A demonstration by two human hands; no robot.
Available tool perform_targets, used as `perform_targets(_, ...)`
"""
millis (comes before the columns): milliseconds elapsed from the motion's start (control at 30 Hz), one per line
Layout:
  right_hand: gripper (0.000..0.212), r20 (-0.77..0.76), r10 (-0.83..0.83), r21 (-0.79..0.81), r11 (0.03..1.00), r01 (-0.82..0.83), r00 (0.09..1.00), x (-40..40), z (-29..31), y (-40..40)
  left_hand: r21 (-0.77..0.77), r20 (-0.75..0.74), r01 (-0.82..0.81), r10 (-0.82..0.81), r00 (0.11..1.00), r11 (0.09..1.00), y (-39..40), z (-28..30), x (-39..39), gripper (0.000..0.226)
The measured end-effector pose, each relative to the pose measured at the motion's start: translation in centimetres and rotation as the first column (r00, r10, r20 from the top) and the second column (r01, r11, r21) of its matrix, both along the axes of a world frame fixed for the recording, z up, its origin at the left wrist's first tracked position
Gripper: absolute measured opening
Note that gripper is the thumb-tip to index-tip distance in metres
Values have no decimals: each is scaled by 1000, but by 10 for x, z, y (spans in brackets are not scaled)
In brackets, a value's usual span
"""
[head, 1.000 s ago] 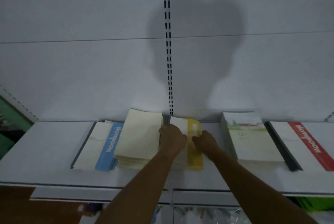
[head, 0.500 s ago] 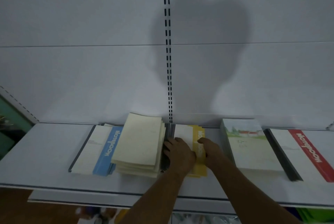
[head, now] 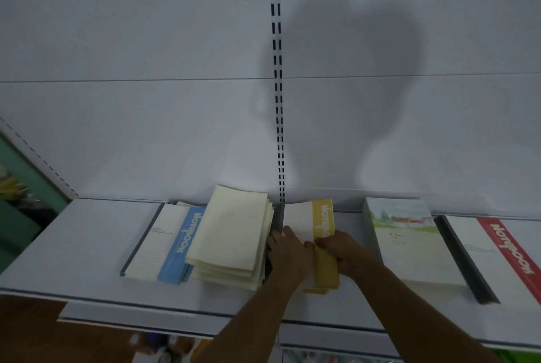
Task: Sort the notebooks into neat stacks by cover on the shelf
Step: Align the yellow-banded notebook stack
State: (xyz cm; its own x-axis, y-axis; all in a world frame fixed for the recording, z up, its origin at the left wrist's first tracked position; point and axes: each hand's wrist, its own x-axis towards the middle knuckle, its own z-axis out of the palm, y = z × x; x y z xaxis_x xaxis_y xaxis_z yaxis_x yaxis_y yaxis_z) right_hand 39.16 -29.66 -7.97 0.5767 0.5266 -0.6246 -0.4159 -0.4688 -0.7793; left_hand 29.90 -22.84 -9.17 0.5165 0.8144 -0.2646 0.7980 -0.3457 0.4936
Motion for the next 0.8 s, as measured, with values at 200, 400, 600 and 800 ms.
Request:
perform_targets(200, 40, 191, -70, 130, 991, 46, 979, 24, 13, -20, 124, 294, -180, 137, 946, 976, 1, 20, 6, 71)
perform_targets(400, 43, 253, -74, 345, 939, -19, 965, 32, 51, -51, -414, 611, 79, 213, 762, 907, 17, 26, 16, 60)
perform_targets(600, 46, 296, -253, 337, 930, 147, 921, 5, 34, -38, -465, 751, 206, 260, 607, 861, 12, 10, -1, 64)
perform_targets(800, 35, 336, -286, 418, 899, 130, 898, -19, 23, -42, -435, 780, 227, 239, 578, 871, 1, 5, -14, 59)
